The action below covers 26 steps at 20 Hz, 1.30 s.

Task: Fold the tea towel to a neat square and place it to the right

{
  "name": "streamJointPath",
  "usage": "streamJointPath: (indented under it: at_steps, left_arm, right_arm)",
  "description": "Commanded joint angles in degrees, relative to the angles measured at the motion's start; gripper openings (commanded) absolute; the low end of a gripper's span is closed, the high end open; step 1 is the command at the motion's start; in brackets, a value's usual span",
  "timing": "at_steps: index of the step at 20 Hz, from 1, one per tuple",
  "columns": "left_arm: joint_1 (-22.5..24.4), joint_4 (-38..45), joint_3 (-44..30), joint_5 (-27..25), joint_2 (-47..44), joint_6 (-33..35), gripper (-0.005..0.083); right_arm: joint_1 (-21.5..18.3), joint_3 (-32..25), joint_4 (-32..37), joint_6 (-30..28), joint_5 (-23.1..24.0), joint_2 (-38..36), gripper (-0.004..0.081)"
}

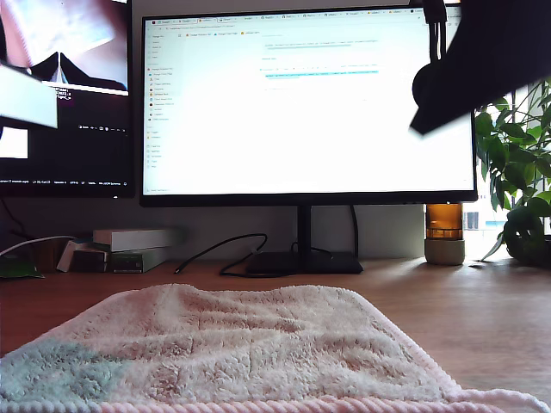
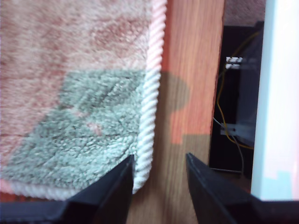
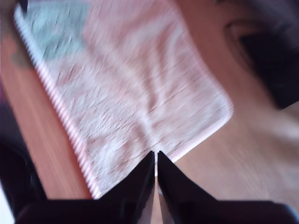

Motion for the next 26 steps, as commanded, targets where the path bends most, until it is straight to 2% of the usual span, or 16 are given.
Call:
streamJointPath:
  at_steps: [1, 6, 12, 14, 18, 22, 24, 26]
  left_arm:
    - [0.04, 0.81, 0.2, 0.2, 1.18, 1.22, 0.0312]
    - [0.04, 2.91, 0.2, -1.31, 4.63, 1.88, 0.0309]
    - [0.04, 6.12, 0.2, -2.34, 8.66, 1.99, 0.03]
    - [0.04, 6.32, 0.2, -2.4, 10.47, 2.32, 0.0232]
    - [-0.15, 4.44, 0.2, -2.34, 14.97, 2.34, -0.0005]
    - [-0.68, 4.02, 0.81, -2.36, 14.58, 2.71, -0.0024]
    - [-0.66, 3.28, 1.73, -2.38, 12.79, 2.69, -0.0024]
    - [-0.66, 1.18, 2.8, -2.36, 10.6, 2.69, -0.0024]
  right_arm:
    - [0.28, -0.57, -0.2, 1.88, 0.37, -0.9, -0.0012]
    - [0.31, -0.57, -2.73, 5.84, 0.13, -2.1, -0.0012]
    - [0.31, -0.57, -3.91, 6.01, -1.42, -2.23, -0.0012]
    - [0.31, -0.57, -3.89, 6.01, -1.42, -2.23, -0.0012]
    - [0.31, -0.57, -3.89, 6.01, -1.44, -2.23, -0.0012]
    - [0.28, -0.59, -6.56, 6.03, -2.36, -2.21, -0.0012]
    - [0.28, -0.68, -8.11, 6.43, -4.81, -2.19, 0.0043]
    - [0.26, -1.07, -7.91, 5.62, -7.08, -1.64, 0.0151]
